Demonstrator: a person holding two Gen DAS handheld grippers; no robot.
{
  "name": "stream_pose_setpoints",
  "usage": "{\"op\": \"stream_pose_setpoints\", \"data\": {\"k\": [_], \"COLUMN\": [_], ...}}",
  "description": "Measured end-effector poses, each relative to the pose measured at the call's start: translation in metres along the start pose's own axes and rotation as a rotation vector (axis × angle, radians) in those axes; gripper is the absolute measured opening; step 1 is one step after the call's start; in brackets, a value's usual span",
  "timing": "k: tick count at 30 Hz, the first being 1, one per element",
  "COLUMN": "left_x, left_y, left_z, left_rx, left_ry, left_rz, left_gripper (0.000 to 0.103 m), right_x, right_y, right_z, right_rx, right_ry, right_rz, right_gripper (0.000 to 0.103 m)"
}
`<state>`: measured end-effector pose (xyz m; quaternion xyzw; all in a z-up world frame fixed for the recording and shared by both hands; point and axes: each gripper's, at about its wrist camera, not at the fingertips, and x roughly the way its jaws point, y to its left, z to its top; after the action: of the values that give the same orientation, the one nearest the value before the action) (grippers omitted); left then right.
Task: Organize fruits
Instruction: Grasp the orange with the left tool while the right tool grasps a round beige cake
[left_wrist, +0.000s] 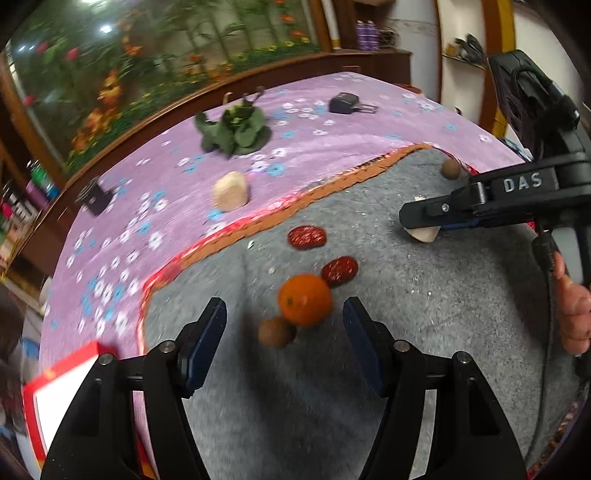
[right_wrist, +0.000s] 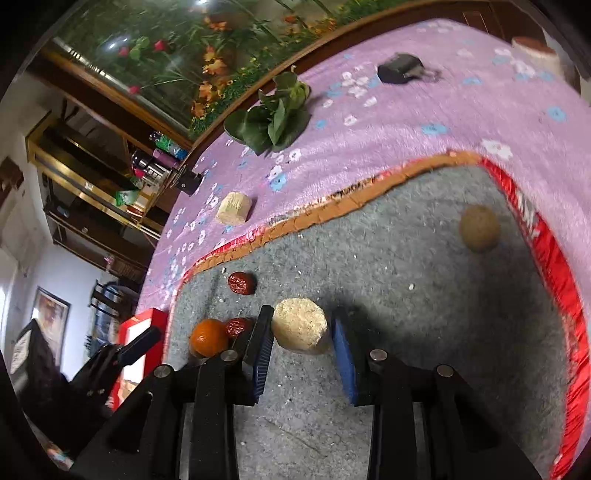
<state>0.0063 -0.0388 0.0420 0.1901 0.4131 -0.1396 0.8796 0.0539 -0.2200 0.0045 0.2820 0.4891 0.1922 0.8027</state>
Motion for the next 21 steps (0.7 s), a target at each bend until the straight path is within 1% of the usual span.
{"op": "stream_pose_setpoints", "data": {"k": [3, 6, 8, 10, 11, 12, 13, 16, 18, 21], "left_x": [0.009, 0.019, 0.024, 0.030, 0.032, 0.031, 0.031, 0.030, 0.025, 0.005], "left_y": [-0.001, -0.005, -0.005, -0.005, -0.005, -0.003, -0.001, 0.001, 0.002, 0.005], "left_z": [0.005, 0.008, 0.007, 0.005, 0.004, 0.003, 0.003, 0.002, 0.002, 0.000], "left_rx": [0.034, 0.061, 0.067, 0.057, 0.050, 0.032, 0.015, -0.015, -0.031, -0.063], "left_ry": [0.017, 0.035, 0.047, 0.071, 0.075, 0.065, 0.065, 0.059, 0.039, -0.018], "left_rz": [-0.030, -0.041, -0.064, -0.089, -0.104, -0.124, -0.137, -0.127, -0.106, -0.081], "left_gripper": [0.064, 0.064, 0.058, 0.041, 0.038, 0.032, 0.032, 0.032, 0.032, 0.032], "right_x": [-0.001, -0.004, -0.007, -0.007, -0.007, -0.007, -0.007, -0.010, -0.014, -0.020], "right_y": [-0.010, -0.013, -0.014, -0.015, -0.015, -0.016, -0.015, -0.013, -0.008, 0.003], "right_z": [0.003, 0.004, 0.004, 0.005, 0.005, 0.004, 0.004, 0.004, 0.003, 0.002], "right_rx": [0.049, 0.074, 0.081, 0.088, 0.089, 0.090, 0.087, 0.074, 0.044, -0.016], "right_ry": [0.008, -0.002, -0.010, -0.008, -0.008, -0.008, -0.009, -0.021, -0.046, -0.095], "right_rz": [0.025, 0.041, 0.049, 0.054, 0.054, 0.053, 0.053, 0.060, 0.056, 0.055], "right_gripper": [0.033, 0.033, 0.033, 0.032, 0.032, 0.032, 0.032, 0.032, 0.032, 0.032]}}
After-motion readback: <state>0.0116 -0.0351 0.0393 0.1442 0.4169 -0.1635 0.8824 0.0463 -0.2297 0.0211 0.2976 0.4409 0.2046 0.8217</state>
